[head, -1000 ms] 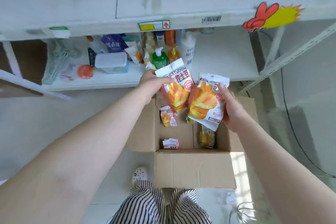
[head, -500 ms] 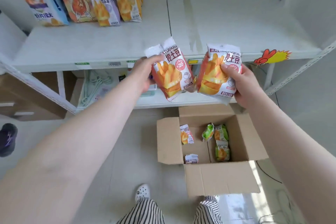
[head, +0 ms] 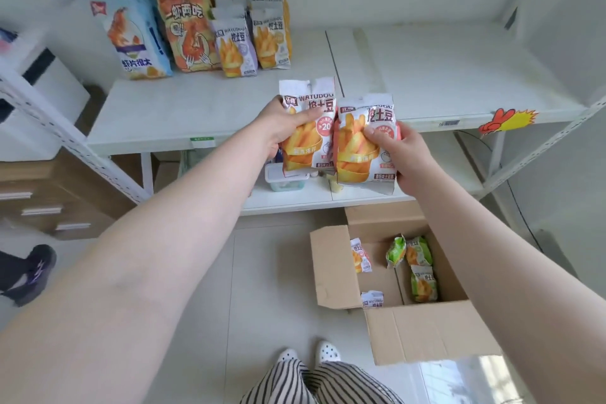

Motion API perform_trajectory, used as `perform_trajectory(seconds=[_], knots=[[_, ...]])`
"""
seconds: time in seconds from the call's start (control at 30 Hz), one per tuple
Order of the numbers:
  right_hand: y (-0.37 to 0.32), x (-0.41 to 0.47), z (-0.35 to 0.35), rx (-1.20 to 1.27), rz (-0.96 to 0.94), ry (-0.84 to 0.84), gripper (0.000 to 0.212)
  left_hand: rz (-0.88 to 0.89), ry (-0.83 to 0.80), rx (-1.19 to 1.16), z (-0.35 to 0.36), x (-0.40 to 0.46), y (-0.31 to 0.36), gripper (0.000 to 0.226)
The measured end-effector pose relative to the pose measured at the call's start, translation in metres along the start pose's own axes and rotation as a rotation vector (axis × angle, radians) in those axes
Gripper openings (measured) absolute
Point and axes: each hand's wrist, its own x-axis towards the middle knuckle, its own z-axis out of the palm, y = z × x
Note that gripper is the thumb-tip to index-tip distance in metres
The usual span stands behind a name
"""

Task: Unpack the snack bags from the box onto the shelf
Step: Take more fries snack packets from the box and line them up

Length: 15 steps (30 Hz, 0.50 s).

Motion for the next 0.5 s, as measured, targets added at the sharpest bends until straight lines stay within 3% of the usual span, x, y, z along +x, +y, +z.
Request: perform_trajectory(seconds=[0.07, 0.13, 0.23, 0.4, 0.5], knots=[[-0.002, 0.005, -0.001, 0.012, -0.02, -0.016, 0.029, 0.004, -0.009, -0.007, -0.007, 0.005, 0.002, 0.037], [-0.006, 0.012, -0.004, 0.038, -0.066, -0.024, 0.037, -0.002, 0.024, -0.026, -0.012, 0.009, 0.003, 0.03], [-0.014, 0.024, -0.001, -0.004, -0.108, -0.073, 0.047, 0.014, 0.075, -0.044, -0.013, 0.014, 0.008, 0.039], [-0.027, 0.051, 0.003, -0.039, -0.168, -0.105, 0.042, 0.097, 0.093, -0.042, -0.01, 0.026, 0.027, 0.067], [-0.036, 0.065, 0.003, -0.047, -0.189, -0.117, 0.046, 0.12, 0.101, -0.055, -0.01, 0.031, 0.036, 0.063]])
